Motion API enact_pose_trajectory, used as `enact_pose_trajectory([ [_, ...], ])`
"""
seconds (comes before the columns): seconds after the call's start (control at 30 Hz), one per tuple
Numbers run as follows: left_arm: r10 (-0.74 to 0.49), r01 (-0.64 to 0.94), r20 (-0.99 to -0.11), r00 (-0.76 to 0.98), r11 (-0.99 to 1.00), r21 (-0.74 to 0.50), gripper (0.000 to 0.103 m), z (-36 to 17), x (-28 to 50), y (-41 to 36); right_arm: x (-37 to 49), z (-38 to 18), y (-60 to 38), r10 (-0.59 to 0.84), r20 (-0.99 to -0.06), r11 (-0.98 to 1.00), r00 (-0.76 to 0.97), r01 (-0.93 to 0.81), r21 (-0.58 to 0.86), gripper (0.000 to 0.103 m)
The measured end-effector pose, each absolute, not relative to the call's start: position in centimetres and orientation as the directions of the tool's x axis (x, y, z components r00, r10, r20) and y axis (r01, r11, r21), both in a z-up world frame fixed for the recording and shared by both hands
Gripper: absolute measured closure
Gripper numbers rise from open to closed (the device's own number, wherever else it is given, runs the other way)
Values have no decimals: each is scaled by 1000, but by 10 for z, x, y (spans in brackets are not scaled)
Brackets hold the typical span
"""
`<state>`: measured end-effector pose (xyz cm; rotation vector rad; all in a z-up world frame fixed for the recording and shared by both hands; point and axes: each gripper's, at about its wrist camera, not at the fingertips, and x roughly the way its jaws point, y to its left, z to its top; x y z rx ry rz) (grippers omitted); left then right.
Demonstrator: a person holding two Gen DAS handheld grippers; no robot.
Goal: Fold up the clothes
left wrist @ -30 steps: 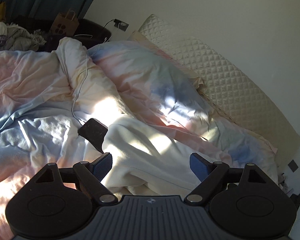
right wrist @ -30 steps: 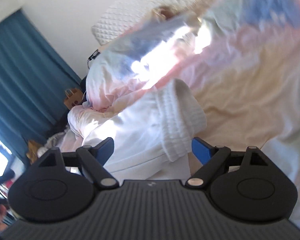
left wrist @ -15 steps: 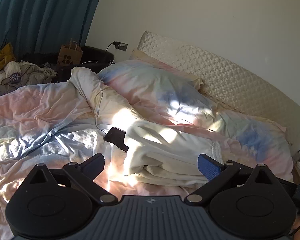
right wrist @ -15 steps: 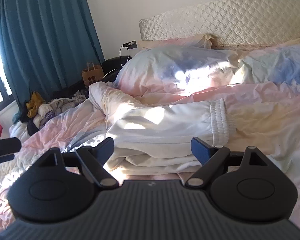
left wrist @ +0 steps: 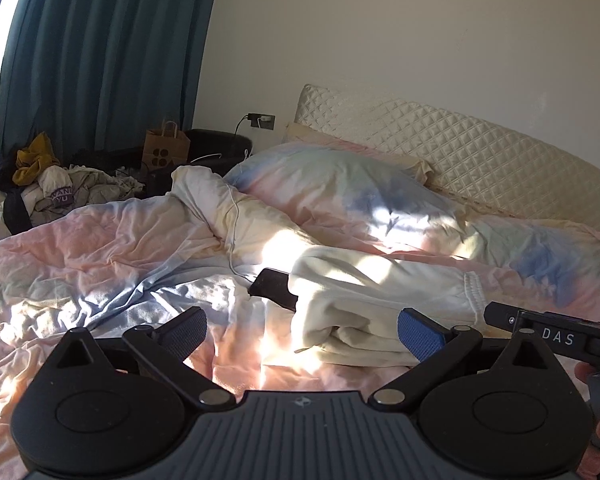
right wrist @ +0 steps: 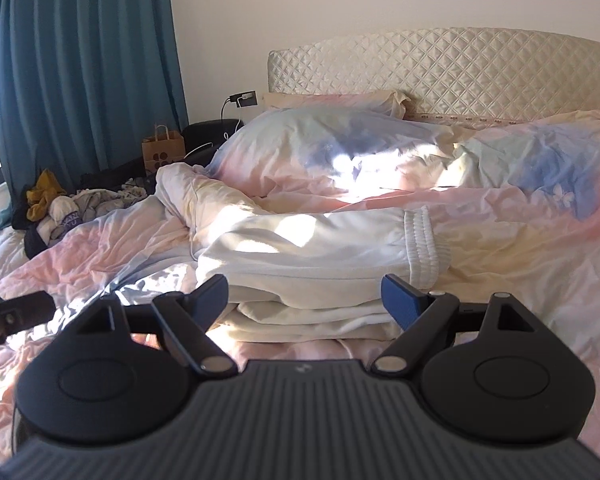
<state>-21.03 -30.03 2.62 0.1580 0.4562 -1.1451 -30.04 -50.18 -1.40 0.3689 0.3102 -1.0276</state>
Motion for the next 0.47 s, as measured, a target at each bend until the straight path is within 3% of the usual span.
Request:
enact_pose_trajectory([
  [0.47,-831,900,-434,348,426,-94,1,20,-205,-301,-295,-18,-496,-776,-420,456,470,879,141,18],
])
